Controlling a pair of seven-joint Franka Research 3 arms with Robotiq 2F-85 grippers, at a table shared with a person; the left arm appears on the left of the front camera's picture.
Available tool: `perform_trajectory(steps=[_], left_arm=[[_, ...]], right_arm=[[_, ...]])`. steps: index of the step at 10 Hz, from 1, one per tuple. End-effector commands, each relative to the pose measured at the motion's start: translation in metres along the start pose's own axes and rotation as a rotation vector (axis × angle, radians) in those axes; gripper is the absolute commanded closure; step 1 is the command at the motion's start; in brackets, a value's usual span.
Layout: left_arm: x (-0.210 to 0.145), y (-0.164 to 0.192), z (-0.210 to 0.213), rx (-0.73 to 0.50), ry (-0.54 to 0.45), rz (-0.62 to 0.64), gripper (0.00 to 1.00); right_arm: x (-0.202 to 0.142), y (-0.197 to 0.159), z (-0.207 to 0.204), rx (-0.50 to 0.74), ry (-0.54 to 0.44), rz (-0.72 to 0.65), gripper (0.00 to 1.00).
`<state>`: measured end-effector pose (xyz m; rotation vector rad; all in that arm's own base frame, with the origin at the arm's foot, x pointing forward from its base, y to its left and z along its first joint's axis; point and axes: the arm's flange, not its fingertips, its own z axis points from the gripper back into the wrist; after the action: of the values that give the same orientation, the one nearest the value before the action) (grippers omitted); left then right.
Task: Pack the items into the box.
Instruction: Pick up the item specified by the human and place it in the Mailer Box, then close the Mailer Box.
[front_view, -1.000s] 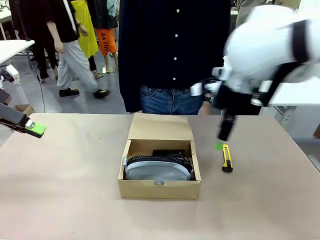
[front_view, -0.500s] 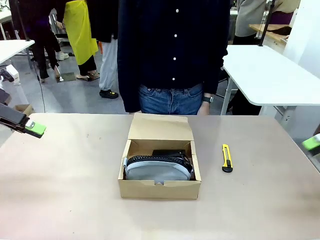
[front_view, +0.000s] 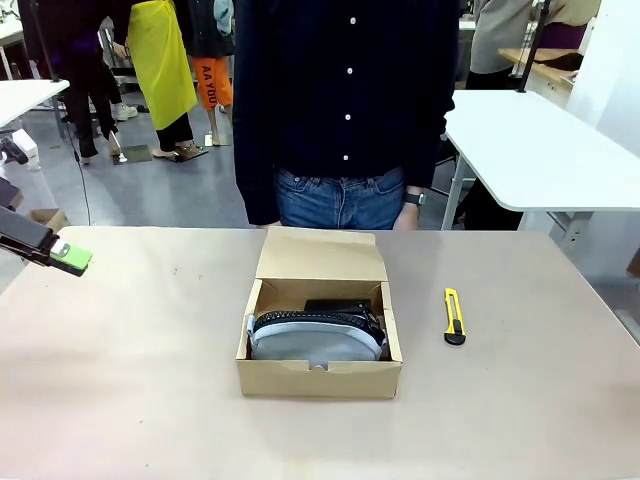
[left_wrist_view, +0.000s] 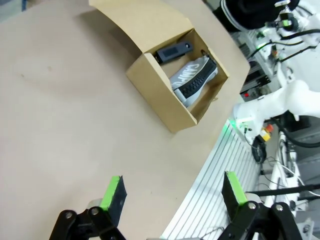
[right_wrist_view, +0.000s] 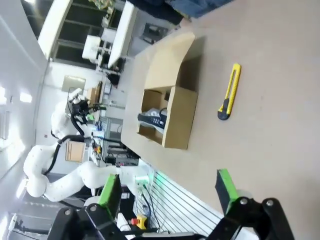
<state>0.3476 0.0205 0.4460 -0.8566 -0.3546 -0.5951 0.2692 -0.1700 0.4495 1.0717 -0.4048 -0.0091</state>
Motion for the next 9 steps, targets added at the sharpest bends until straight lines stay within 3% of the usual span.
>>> perform_trajectory(steps=[1, 9], left_arm=[[-0.0024, 0.001, 0.0013, 0.002, 0.002, -0.014, 0.0], [-0.0024, 0.001, 0.0013, 0.002, 0.002, -0.014, 0.0]], right_arm=[[-0.0011, 0.005, -0.0117, -0.046, 0.105, 0.05, 0.0], [-0.0011, 0.005, -0.0117, -0.046, 0.105, 0.05, 0.0]])
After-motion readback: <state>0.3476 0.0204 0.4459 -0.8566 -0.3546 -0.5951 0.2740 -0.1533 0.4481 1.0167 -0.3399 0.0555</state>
